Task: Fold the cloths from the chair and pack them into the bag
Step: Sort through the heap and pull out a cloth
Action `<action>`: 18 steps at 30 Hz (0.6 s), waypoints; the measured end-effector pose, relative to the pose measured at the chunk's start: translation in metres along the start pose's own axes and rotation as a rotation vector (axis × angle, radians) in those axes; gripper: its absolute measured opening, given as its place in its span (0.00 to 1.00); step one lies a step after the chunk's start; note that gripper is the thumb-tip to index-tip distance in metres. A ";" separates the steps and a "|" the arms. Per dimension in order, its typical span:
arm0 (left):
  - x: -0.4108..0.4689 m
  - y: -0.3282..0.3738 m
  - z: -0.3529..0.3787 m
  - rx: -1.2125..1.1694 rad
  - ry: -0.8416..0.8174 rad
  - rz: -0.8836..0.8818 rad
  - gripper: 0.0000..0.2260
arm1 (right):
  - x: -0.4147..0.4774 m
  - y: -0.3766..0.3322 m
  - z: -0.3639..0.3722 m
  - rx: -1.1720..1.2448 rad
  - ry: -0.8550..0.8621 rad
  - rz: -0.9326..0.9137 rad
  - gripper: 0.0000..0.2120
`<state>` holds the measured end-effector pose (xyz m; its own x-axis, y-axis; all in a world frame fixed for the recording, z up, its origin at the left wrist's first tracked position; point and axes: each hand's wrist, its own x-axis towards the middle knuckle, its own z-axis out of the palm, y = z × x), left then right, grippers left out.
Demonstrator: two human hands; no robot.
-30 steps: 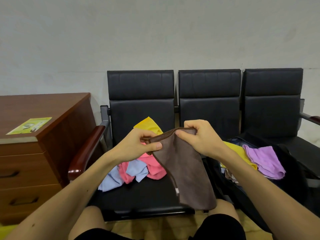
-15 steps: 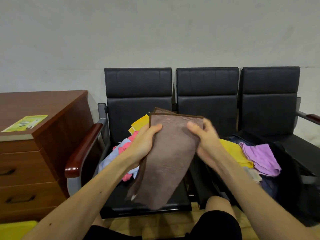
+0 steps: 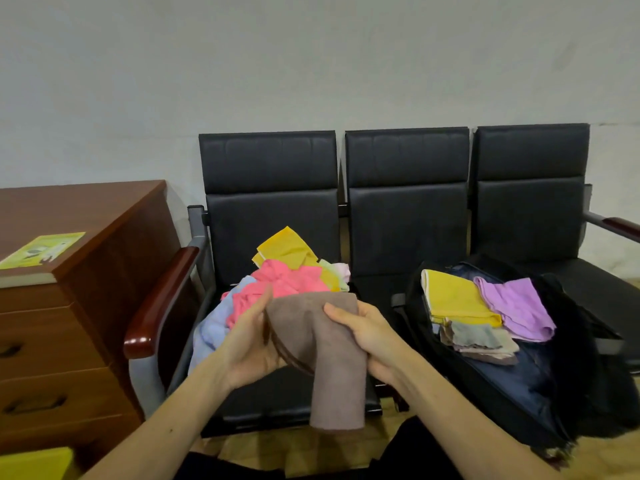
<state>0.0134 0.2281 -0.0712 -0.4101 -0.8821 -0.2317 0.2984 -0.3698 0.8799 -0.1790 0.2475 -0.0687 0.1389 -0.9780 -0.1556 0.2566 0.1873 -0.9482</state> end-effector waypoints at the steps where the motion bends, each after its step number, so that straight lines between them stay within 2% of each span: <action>1: -0.001 -0.004 0.000 0.043 0.000 -0.026 0.31 | 0.001 0.001 -0.003 -0.006 0.029 0.005 0.15; 4: 0.003 -0.011 -0.006 0.113 0.033 -0.079 0.24 | 0.002 0.004 -0.011 -0.013 0.037 0.053 0.12; 8: 0.010 -0.013 -0.010 0.257 0.175 -0.106 0.22 | 0.003 0.009 -0.025 -0.164 -0.046 0.170 0.13; 13: 0.012 -0.005 -0.006 0.334 0.161 -0.172 0.14 | 0.008 0.004 -0.033 -0.344 -0.099 0.255 0.17; 15: 0.009 0.015 -0.001 0.320 0.045 -0.079 0.19 | 0.004 -0.022 -0.034 -0.371 -0.156 0.125 0.19; 17: -0.001 0.044 0.006 0.384 -0.062 0.124 0.25 | -0.008 -0.062 -0.035 -0.350 -0.225 -0.102 0.21; 18: -0.008 0.060 0.010 0.449 -0.050 0.255 0.23 | -0.017 -0.083 -0.033 -0.357 -0.264 -0.215 0.20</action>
<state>0.0258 0.2157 -0.0119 -0.4162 -0.9090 0.0237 -0.0004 0.0263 0.9997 -0.2343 0.2457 0.0039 0.3684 -0.9256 0.0862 -0.0312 -0.1050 -0.9940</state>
